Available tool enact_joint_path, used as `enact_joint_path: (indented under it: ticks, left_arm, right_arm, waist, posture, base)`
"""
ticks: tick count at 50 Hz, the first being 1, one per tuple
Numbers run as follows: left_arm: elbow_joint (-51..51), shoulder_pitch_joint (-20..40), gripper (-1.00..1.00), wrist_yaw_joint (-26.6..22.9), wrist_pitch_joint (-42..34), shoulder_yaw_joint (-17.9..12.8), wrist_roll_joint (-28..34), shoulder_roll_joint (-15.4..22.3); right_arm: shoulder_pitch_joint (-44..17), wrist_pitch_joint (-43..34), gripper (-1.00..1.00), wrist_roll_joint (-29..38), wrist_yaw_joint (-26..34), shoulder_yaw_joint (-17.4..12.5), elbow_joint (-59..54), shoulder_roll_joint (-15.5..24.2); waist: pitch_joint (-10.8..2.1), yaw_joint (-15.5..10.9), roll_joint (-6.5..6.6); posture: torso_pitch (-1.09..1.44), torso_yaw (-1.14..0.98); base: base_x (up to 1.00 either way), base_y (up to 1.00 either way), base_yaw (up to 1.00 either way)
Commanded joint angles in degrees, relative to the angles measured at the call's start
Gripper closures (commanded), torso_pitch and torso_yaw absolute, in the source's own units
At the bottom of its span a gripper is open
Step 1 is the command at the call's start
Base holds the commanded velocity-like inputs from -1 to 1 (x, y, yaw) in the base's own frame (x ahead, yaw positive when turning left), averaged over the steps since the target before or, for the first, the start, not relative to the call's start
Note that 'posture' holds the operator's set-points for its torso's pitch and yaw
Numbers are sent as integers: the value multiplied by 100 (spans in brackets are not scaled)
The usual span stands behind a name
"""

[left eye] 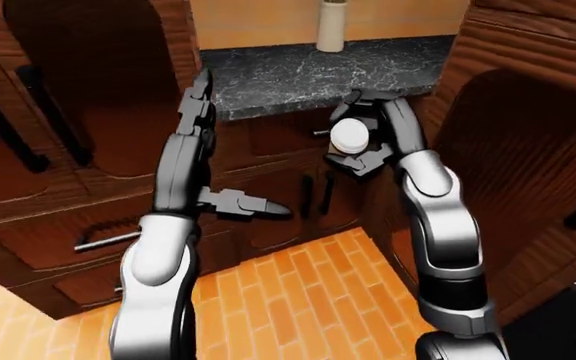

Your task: Move the drinks to the dining counter.

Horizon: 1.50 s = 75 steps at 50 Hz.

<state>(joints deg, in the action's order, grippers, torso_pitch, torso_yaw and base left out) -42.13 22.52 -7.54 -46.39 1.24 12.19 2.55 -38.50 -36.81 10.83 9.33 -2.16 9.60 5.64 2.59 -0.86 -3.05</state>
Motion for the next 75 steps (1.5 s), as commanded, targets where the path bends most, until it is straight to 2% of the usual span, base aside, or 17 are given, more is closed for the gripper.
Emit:
enact_joint_path:
  ticks: [1, 5, 8, 15, 20, 21, 24, 29, 32, 33, 46, 49, 50, 53, 58, 62, 75]
  left_arm:
    - [-140, 200, -100, 53, 113, -91, 41, 45]
    - [-174, 177, -100, 53, 84, -54, 62, 35]
    - [-186, 201, -100, 57, 46, -36, 81, 28]
    - [-156, 198, -100, 52, 66, -13, 125, 6]
    - [-143, 199, -100, 58, 74, -37, 113, -2]
    - [-113, 195, -100, 61, 103, -48, 101, -3]
    - [-115, 174, -100, 67, 116, -49, 93, 2]
    - [-108, 151, -100, 79, 141, -52, 81, 7]
    - [-81, 153, -100, 83, 158, -57, 73, 6]
    - [-73, 152, -100, 83, 169, -55, 70, 7]
    - [-83, 170, -100, 76, 148, -42, 95, 5]
    - [-100, 160, -100, 76, 139, -43, 98, 4]
    - [-97, 146, -100, 77, 150, -47, 94, 4]
    - [-97, 134, -100, 79, 155, -44, 95, 8]
    - [-77, 121, -100, 87, 183, -28, 105, -4]
    - [-77, 151, -100, 83, 161, -35, 110, -4]
    - [-187, 215, -100, 67, 23, 33, 184, -23]
  right_arm:
    - [-214, 94, 100, -36, 24, 81, 272, -8]
    - [-153, 55, 100, -46, 49, 72, 402, -10]
    - [-131, 62, 100, -59, 74, 66, 458, -1]
    - [-49, 103, 100, -175, 133, 66, 574, -10]
    - [-42, 53, 100, -177, 140, 86, 640, -31]
    - [-30, 71, 100, -172, 140, 99, 633, -36]
    - [12, 126, 100, -162, 149, 116, 601, -49]
    - [32, 138, 100, -149, 153, 122, 608, -73]
    - [37, 188, 100, -150, 143, 117, 560, -83]
    - [41, 204, 100, -147, 139, 115, 546, -80]
    - [98, 217, 100, -108, 163, 146, 548, -108]
    - [128, 226, 100, -85, 156, 165, 543, -123]
    - [151, 298, 100, -78, 144, 169, 475, -132]
    - [137, 258, 100, -73, 156, 162, 501, -137]
    - [175, 321, 100, -72, 155, 161, 463, -138]
    - [143, 315, 100, -67, 143, 153, 453, -139]
    - [193, 274, 100, -102, 180, 133, 607, -131]
  waist:
    - [30, -159, 80]
    - [-203, -481, 302]
    - [-325, -375, 885]
    - [25, -258, 168]
    - [-146, -55, -403]
    - [131, -84, -116]
    - [-103, -138, -50]
    - [-52, -14, 365]
    - [-306, -78, 1024]
    - [-78, -78, 729]
    - [-83, -86, 63]
    - [-216, -50, -370]
    - [-160, -39, -149]
    - [-178, -89, -132]
    - [-93, -28, 252]
    - [-221, -20, 802]
    - [-151, -82, 34]
  posture:
    - [0, 0]
    - [0, 0]
    - [0, 0]
    - [0, 0]
    - [0, 0]
    - [0, 0]
    - [0, 0]
    - [0, 0]
    - [0, 0]
    - [0, 0]
    - [0, 0]
    - [0, 0]
    - [0, 0]
    - [0, 0]
    - [0, 0]
    - [0, 0]
    - [0, 0]
  base:
    - [0, 0, 100]
    - [0, 0, 100]
    - [0, 0, 100]
    - [0, 0, 100]
    - [0, 0, 100]
    - [0, 0, 100]
    - [0, 0, 100]
    - [0, 0, 100]
    - [0, 0, 100]
    - [0, 0, 100]
    - [0, 0, 100]
    - [0, 0, 100]
    - [0, 0, 100]
    - [0, 0, 100]
    - [0, 0, 100]
    - [0, 0, 100]
    - [2, 0, 100]
